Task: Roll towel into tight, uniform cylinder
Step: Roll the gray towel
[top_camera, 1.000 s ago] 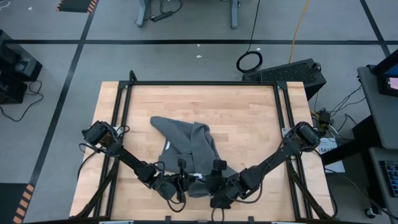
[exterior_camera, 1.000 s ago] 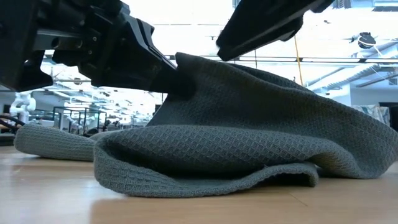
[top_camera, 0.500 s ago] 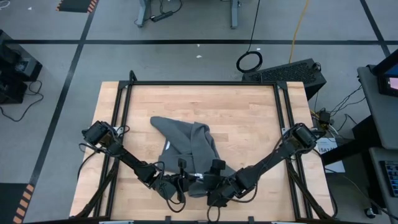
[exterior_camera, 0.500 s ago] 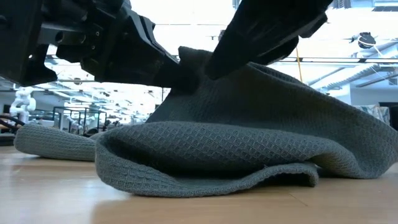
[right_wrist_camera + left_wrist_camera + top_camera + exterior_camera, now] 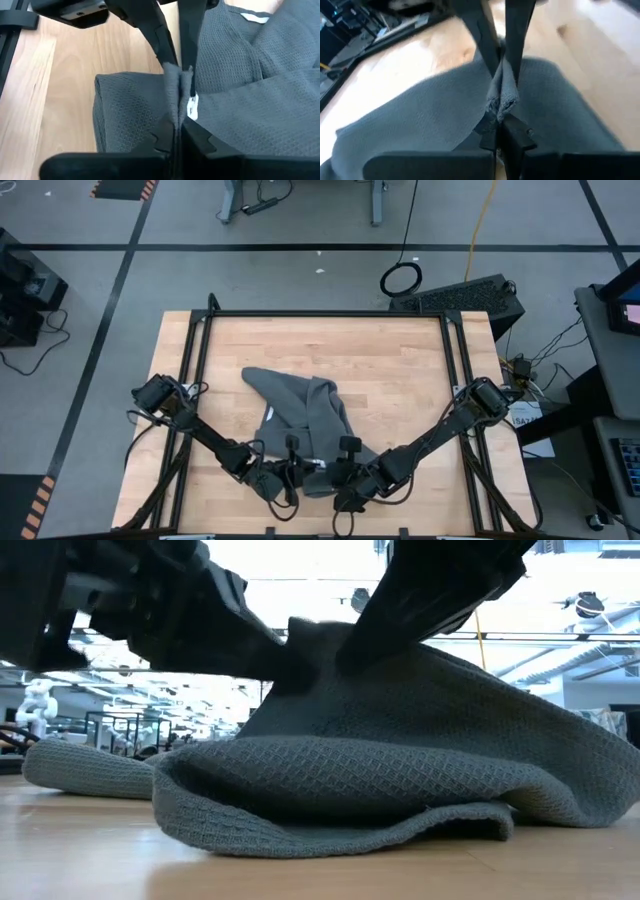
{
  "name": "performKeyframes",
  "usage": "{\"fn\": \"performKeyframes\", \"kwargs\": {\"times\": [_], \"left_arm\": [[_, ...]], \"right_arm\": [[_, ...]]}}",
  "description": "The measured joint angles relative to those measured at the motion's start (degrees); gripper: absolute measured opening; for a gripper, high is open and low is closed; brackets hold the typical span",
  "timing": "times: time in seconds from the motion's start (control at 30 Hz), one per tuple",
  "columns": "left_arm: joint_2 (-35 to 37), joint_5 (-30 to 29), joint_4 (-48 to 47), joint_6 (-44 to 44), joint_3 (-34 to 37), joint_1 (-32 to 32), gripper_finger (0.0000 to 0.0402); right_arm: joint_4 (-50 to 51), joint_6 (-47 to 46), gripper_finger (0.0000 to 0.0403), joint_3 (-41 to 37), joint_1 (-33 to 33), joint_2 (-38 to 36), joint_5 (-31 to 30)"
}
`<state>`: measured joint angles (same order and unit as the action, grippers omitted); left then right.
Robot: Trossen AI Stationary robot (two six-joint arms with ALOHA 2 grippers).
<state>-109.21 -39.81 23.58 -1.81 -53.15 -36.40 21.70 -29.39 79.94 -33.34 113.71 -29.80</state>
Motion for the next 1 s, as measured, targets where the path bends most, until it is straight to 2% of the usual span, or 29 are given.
{"fn": "performKeyframes", "kwargs": {"times": [0.1, 0.2, 0.33, 0.47, 0.77, 1.0], "left_arm": [[2.97, -0.24, -6.71, 2.85, 0.04, -0.46, 0.005], [6.22, -0.22, -8.26, 5.89, 0.04, -0.86, 0.0111], [6.48, 0.55, -2.09, 5.85, 0.0, -1.01, 0.0189], [4.46, 4.17, -0.04, 7.24, -0.01, -0.31, 0.0231], [2.54, 6.81, 1.6, 8.61, 0.04, 1.42, 0.0235], [2.56, 8.3, 1.74, 9.16, 0.0, 2.27, 0.017]], "right_arm": [[0.05, 0.05, 0.0006, 0.0, 0.02, 0.0, -0.2], [0.45, 0.27, 0.0004, 0.0, -0.13, 0.0, -0.13], [0.66, 0.31, 0.0003, 0.0, -0.13, 0.0, -0.32], [0.84, 0.29, 0.0002, 0.0, -0.09, 0.0, -0.5], [0.93, 1.04, 0.0001, 0.0, -0.13, 0.0, -0.24], [0.89, 1.58, 0.0, 0.0, -0.13, 0.0, -0.24]]}}
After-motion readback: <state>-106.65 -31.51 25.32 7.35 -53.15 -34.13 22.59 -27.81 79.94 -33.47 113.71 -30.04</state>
